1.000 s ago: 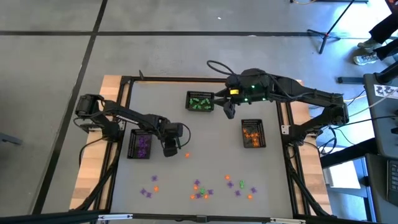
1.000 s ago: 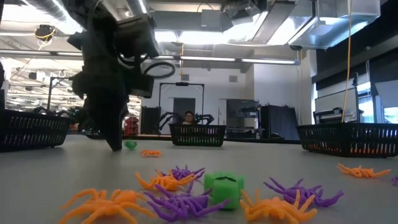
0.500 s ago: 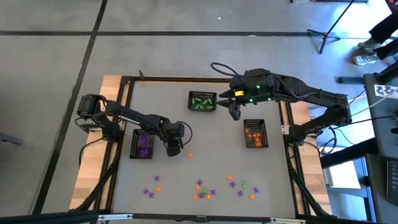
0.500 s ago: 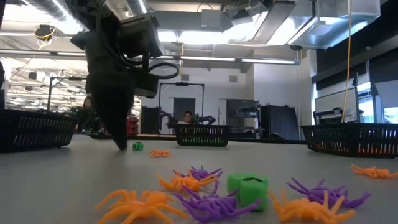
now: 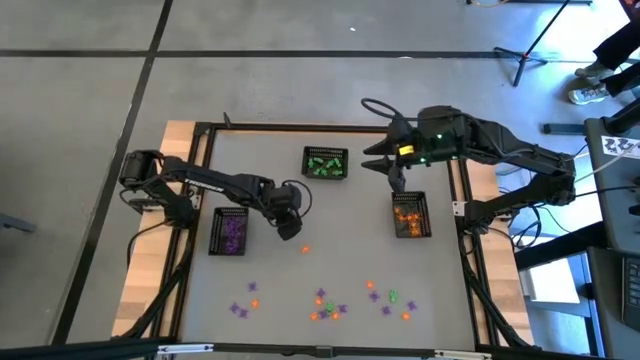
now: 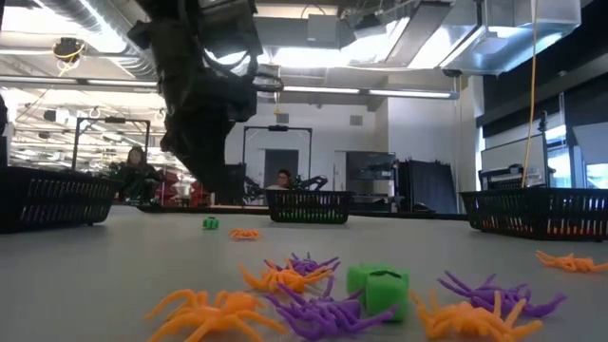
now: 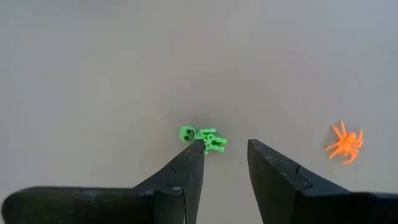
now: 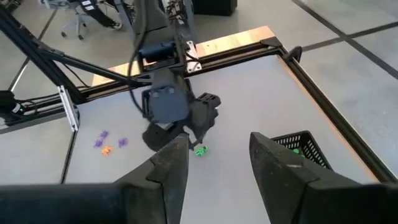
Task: Sort Halloween decoration
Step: Put the green skeleton toy into the top bin
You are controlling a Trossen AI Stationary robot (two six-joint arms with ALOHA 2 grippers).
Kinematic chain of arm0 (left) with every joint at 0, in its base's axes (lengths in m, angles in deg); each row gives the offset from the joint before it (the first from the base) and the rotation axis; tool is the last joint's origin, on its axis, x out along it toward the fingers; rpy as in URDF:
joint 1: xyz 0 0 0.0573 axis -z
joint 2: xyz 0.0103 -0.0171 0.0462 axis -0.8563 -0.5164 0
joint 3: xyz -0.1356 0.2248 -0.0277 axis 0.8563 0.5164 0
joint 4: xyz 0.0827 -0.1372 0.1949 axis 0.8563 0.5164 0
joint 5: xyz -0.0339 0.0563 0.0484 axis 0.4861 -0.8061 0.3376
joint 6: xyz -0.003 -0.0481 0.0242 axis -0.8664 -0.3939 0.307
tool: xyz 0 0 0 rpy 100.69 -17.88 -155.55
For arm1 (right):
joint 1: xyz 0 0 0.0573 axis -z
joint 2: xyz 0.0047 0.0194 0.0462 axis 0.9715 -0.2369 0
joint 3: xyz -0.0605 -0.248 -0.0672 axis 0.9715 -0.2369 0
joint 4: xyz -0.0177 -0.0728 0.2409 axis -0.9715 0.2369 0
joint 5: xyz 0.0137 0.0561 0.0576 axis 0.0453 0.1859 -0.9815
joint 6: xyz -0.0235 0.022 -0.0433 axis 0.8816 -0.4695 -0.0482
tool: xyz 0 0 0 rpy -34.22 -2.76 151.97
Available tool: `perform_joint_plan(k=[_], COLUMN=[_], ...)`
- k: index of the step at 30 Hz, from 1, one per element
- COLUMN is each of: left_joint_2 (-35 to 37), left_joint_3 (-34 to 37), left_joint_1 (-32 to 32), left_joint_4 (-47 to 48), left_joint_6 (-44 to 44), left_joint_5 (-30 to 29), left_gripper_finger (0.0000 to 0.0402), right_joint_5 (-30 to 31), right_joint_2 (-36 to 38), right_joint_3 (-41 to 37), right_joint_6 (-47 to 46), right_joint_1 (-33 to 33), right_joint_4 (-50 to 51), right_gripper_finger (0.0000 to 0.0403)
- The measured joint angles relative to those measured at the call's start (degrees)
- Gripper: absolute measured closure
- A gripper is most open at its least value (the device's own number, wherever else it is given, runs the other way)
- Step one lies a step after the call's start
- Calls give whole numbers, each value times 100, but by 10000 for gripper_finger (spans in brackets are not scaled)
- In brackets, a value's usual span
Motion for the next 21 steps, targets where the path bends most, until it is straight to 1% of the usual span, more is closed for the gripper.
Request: perform_joint_plan(k=[2,5,7,11,16,21], left_joint_2=[2,2,2,2,-119,-452], left_joint_3=[0,0,0,0,0,0], left_joint_1=[-86,-228,-336,-488,-498,-492], left_joint_4=[-14,-10,-12,-11,5,-5], left_joint_6=[-5,172,326,737,1521,1975], left_joint_5=[91,226,373,605,596,631], left_gripper_finger=[285,279,266,227,193,188], right_joint_5=[-127,-158,-158,-158,-155,0], right_joint_2=[12,8,8,7,6,-15], right_joint_3=[0,0,0,0,0,0], right_joint_6=[15,76,118,138,227,240], right_joint_1=[0,0,0,2,2,4], right_joint_4=[-1,4,3,3,-6,-199], right_gripper_finger=[236,236,236,236,236,236])
